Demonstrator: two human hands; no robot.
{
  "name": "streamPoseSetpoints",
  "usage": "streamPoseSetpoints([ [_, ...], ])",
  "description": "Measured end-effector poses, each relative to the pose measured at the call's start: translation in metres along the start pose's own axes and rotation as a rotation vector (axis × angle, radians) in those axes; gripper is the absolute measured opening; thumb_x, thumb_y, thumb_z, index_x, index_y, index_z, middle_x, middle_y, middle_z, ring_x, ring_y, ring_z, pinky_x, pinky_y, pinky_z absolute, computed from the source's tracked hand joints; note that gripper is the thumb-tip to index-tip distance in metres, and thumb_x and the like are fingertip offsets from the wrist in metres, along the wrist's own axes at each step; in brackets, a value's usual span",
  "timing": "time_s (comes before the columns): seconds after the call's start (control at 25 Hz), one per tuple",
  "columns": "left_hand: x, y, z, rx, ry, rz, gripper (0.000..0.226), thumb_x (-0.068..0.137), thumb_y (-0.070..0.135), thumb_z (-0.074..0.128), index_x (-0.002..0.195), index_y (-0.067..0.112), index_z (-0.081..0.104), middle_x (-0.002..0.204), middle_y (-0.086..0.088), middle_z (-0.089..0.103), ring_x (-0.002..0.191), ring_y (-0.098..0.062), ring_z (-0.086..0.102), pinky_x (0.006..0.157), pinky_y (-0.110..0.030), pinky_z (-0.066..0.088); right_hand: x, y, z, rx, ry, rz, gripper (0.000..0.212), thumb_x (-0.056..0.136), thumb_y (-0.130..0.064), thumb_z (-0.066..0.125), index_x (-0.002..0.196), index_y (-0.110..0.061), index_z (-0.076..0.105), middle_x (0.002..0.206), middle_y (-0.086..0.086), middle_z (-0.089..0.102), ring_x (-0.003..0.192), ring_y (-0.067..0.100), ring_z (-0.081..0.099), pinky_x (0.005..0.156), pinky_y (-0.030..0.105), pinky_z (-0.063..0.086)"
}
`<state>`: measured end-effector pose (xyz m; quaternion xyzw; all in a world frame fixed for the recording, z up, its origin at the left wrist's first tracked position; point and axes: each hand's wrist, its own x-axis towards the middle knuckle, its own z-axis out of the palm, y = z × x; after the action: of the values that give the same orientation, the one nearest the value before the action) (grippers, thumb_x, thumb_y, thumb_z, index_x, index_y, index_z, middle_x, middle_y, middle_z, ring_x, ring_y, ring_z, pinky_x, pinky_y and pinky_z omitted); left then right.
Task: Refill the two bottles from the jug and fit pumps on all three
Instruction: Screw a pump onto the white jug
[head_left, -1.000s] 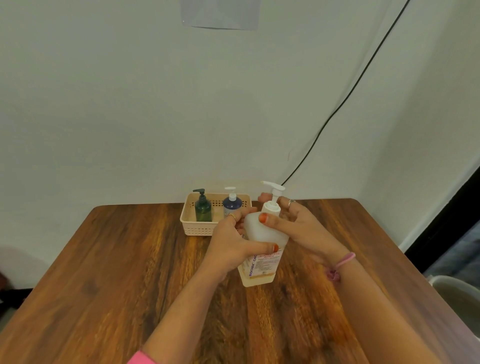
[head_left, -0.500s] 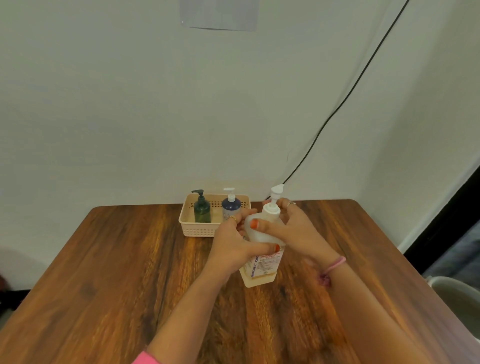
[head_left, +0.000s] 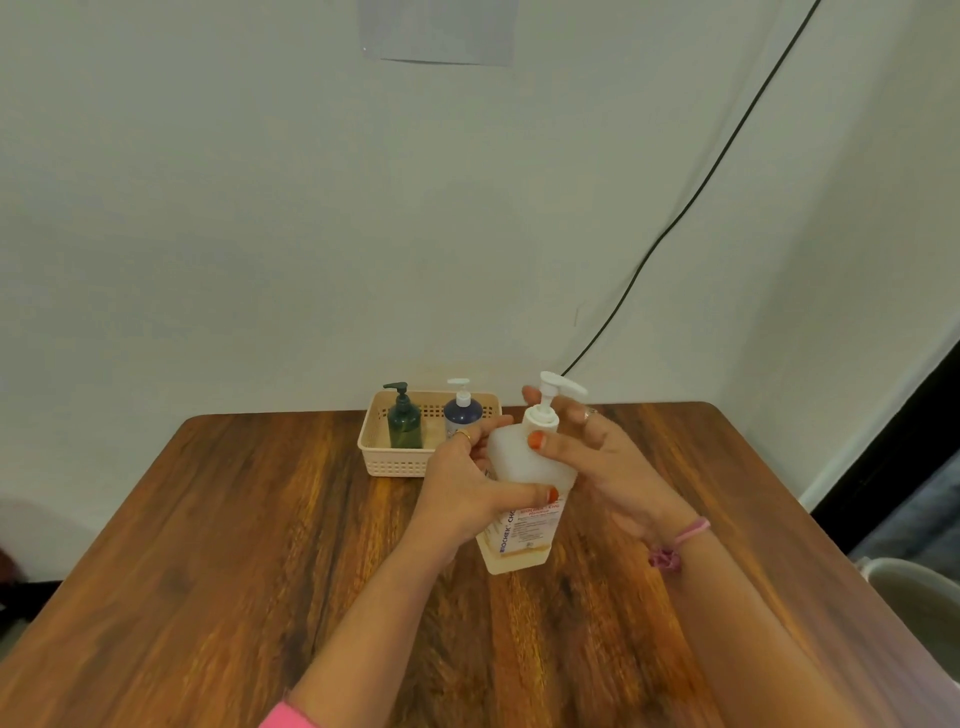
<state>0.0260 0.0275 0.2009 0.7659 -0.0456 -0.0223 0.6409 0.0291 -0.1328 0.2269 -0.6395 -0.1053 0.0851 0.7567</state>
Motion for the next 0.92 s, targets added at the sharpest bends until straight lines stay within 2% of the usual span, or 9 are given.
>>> streamPoseSetpoints([
  [0.12, 0.001, 0.001, 0.002, 0.017, -0.004, 0.019, 0.08, 0.052, 0.021, 0.091, 0.122, 0.033, 0.053, 0.111, 0.012, 0.06, 0.097, -0.005, 0.059, 0.079, -0.029, 0.058, 0.004, 0.007, 0.002, -0.011, 0.166, -0.039, 0.042, 0.069, -0.007, 0.078, 0.108, -0.005, 0.062, 0.101, 0.009, 0.073, 0.094, 0.025, 0.07, 0.073, 0.033, 0.058],
  [0.2, 0.001, -0.001, 0.005, 0.024, -0.008, 0.025, 0.081, 0.053, 0.02, 0.091, 0.124, 0.032, 0.053, 0.112, 0.013, 0.06, 0.096, -0.003, 0.06, 0.076, -0.025, 0.058, 0.007, 0.014, 0.008, -0.052, 0.25, -0.033, 0.053, 0.063, -0.013, 0.083, 0.106, -0.002, 0.055, 0.096, 0.013, 0.072, 0.086, 0.026, 0.071, 0.068, 0.035, 0.058],
  [0.28, 0.002, -0.002, 0.007, 0.029, -0.009, 0.022, 0.082, 0.053, 0.022, 0.09, 0.125, 0.032, 0.053, 0.113, 0.013, 0.06, 0.096, -0.004, 0.06, 0.076, -0.026, 0.058, 0.008, 0.013, 0.005, -0.067, 0.196, -0.003, 0.06, 0.062, -0.02, 0.082, 0.112, -0.007, 0.053, 0.101, 0.011, 0.071, 0.087, 0.023, 0.071, 0.07, 0.034, 0.058],
  [0.4, 0.003, -0.002, 0.008, 0.018, -0.01, 0.013, 0.081, 0.053, 0.022, 0.091, 0.125, 0.031, 0.053, 0.112, 0.012, 0.059, 0.099, -0.006, 0.058, 0.08, -0.03, 0.058, 0.004, 0.004, -0.009, 0.001, 0.038, 0.029, 0.052, 0.07, -0.016, 0.073, 0.12, -0.014, 0.058, 0.109, 0.0, 0.071, 0.098, 0.02, 0.068, 0.075, 0.031, 0.057],
  [0.56, 0.006, -0.001, 0.013, 0.011, -0.03, 0.029, 0.079, 0.054, 0.019, 0.091, 0.121, 0.034, 0.053, 0.107, 0.015, 0.059, 0.095, -0.002, 0.058, 0.074, -0.023, 0.056, 0.006, 0.011, -0.006, 0.011, 0.157, -0.014, 0.038, 0.071, -0.004, 0.075, 0.108, -0.005, 0.063, 0.093, 0.006, 0.075, 0.086, 0.022, 0.072, 0.065, 0.03, 0.057],
  [0.64, 0.007, -0.002, 0.015, 0.02, -0.029, 0.032, 0.077, 0.055, 0.02, 0.09, 0.12, 0.037, 0.052, 0.106, 0.02, 0.057, 0.094, 0.0, 0.058, 0.071, -0.019, 0.055, 0.01, 0.017, -0.003, -0.045, 0.197, -0.034, 0.041, 0.07, -0.008, 0.079, 0.108, -0.006, 0.062, 0.095, 0.01, 0.074, 0.088, 0.027, 0.072, 0.068, 0.035, 0.059],
  [0.76, 0.011, -0.005, 0.015, 0.016, -0.024, 0.018, 0.076, 0.055, 0.021, 0.09, 0.119, 0.037, 0.051, 0.109, 0.017, 0.058, 0.096, -0.004, 0.058, 0.078, -0.027, 0.057, 0.01, 0.014, -0.014, -0.045, 0.079, -0.02, 0.051, 0.073, -0.013, 0.074, 0.121, -0.011, 0.057, 0.106, 0.007, 0.073, 0.097, 0.024, 0.07, 0.076, 0.034, 0.059],
  [0.84, 0.014, -0.007, 0.014, -0.01, -0.024, 0.003, 0.076, 0.053, 0.021, 0.091, 0.117, 0.036, 0.053, 0.11, 0.014, 0.059, 0.099, -0.007, 0.059, 0.082, -0.034, 0.057, 0.009, 0.012, -0.025, -0.063, -0.029, 0.004, 0.049, 0.077, -0.014, 0.068, 0.125, -0.013, 0.057, 0.113, 0.006, 0.07, 0.104, 0.023, 0.067, 0.081, 0.032, 0.057],
  [0.92, 0.016, -0.009, 0.015, -0.017, -0.027, 0.003, 0.075, 0.053, 0.02, 0.091, 0.116, 0.036, 0.054, 0.108, 0.014, 0.059, 0.099, -0.006, 0.059, 0.082, -0.033, 0.057, 0.01, 0.014, -0.03, -0.091, -0.006, -0.02, 0.043, 0.077, -0.014, 0.068, 0.12, -0.012, 0.062, 0.111, 0.007, 0.071, 0.103, 0.023, 0.067, 0.079, 0.032, 0.057],
])
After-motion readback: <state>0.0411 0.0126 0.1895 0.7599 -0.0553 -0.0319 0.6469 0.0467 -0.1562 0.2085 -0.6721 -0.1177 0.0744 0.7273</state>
